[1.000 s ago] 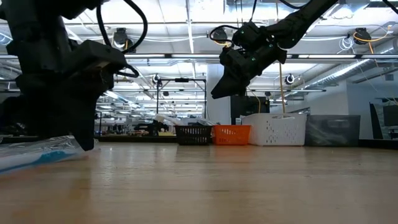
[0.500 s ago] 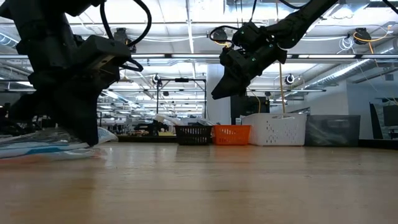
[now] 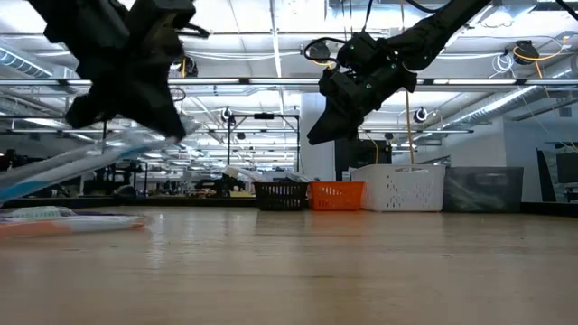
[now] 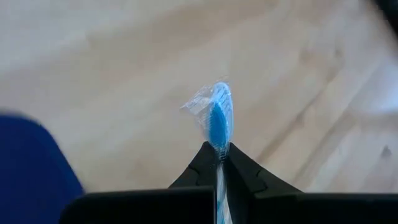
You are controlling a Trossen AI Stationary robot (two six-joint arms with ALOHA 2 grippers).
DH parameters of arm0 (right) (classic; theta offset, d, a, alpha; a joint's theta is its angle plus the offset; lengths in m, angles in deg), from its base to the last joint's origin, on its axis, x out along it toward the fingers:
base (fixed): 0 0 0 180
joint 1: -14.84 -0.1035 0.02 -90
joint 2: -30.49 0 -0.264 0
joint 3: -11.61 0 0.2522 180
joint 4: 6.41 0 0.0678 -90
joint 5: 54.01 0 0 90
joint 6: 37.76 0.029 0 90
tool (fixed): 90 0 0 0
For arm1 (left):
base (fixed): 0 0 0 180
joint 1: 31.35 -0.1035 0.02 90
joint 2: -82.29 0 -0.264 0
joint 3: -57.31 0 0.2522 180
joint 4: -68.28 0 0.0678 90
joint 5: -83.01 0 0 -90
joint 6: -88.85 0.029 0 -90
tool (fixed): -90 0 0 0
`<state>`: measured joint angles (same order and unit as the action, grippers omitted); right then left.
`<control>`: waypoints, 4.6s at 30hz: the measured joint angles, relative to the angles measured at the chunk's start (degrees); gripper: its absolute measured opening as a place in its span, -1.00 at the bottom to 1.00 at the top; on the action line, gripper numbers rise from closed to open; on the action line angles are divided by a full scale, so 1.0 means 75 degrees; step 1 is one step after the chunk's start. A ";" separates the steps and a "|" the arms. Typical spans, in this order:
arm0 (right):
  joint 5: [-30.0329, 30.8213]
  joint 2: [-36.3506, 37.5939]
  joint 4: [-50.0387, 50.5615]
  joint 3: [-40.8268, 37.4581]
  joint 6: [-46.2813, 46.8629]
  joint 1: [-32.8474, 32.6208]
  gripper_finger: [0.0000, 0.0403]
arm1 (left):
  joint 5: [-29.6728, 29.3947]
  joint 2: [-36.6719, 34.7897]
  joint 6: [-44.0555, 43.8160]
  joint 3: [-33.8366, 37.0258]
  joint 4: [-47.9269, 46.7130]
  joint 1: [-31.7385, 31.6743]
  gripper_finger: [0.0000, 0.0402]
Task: Pick & Place Toothbrushes
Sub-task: Put the blue toothbrush into the orange bin
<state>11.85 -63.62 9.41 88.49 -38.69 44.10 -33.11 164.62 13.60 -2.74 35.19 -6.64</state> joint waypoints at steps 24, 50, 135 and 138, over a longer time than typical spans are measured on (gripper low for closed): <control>-0.2019 0.0000 -0.1709 0.0000 0.0223 -0.0826 -0.47 | -0.1944 -0.1242 0.6796 0.0003 0.4493 -0.1662 -0.99; -0.1950 -0.0003 -0.3840 0.0000 0.0839 -0.1617 -0.40 | -0.0689 -0.0711 0.8081 0.0001 0.6309 -0.2620 -0.99; 0.1418 0.0778 0.0731 0.0000 0.0198 0.1937 -0.91 | -0.0727 -0.1778 0.7359 0.0001 0.2139 -0.1661 -0.34; 0.1418 0.0778 0.0855 0.0000 0.0203 0.1885 -0.91 | -0.0730 -0.1778 0.7359 0.0001 0.2139 -0.1661 -0.35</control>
<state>22.49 -57.78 15.82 88.49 -37.17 58.23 -38.58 151.28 68.79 -2.73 51.23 -19.10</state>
